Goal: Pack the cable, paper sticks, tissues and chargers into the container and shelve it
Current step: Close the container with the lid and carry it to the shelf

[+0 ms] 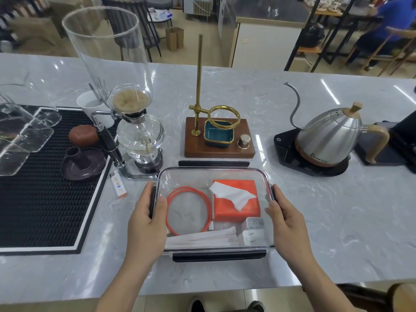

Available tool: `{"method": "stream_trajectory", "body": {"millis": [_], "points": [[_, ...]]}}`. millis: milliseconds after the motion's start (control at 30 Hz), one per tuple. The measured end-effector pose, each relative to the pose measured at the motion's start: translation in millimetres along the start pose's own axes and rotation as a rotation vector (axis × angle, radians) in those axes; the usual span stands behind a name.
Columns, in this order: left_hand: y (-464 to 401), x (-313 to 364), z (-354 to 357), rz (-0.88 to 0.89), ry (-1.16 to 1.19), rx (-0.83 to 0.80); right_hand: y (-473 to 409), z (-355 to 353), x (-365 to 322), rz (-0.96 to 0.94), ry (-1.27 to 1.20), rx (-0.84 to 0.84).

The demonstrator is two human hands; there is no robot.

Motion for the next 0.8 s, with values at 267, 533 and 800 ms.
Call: {"method": "stream_trajectory", "body": {"millis": [267,533,800], "points": [[24,64,3,0.595,-0.339,0.025,12,9,-62,-0.463,0.419,0.03],[58,76,60,0.861,-0.518,-0.396,-2,60,-87,-0.687,0.557,-0.285],[61,62,73,0.845,-0.794,-0.56,-32,83,-83,-0.636,0.739,-0.364]]}}
Point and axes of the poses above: each hand's wrist, its own y-axis away from the middle knuckle, its own z-axis out of the palm, x = y × z, the point moved 8 cm from there along -y, towards the middle knuckle, and after that the axes turned 1 degree about x, right-handed, at the moved point
